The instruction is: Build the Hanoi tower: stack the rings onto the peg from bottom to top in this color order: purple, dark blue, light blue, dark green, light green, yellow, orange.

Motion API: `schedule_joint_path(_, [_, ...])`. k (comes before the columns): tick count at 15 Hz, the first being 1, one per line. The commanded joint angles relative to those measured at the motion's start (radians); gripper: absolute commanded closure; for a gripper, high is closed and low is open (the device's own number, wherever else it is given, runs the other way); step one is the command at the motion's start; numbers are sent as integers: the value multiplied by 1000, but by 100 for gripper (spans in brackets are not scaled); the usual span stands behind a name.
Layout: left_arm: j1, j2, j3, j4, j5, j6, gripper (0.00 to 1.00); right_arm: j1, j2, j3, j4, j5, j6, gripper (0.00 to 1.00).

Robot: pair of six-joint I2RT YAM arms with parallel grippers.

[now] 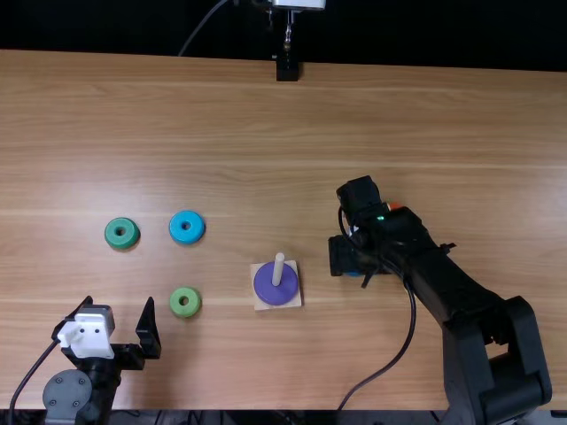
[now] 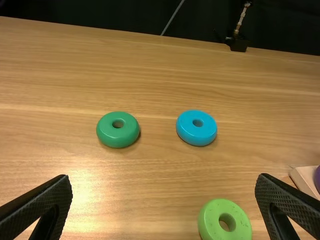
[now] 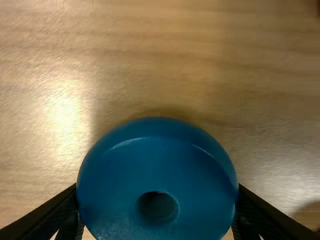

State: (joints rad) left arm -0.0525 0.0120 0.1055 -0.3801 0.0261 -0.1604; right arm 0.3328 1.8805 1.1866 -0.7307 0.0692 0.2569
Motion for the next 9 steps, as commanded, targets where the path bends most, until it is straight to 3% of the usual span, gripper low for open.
schedule_joint_path(1, [-3, -12, -105, -82, -6, 6, 0, -1, 2, 65, -9, 61, 3, 92])
schedule_joint_path(3, [-3, -12, -105, -82, -6, 6, 0, 0, -34, 136, -64, 61, -3, 92])
schedule_joint_path(6, [-4, -12, -105, -82, -6, 6, 0, 12, -107, 248, -286, 58, -12, 92])
schedule_joint_path(9, [-4, -12, -105, -82, -6, 8, 0, 87, -115, 340, -415, 56, -18, 92])
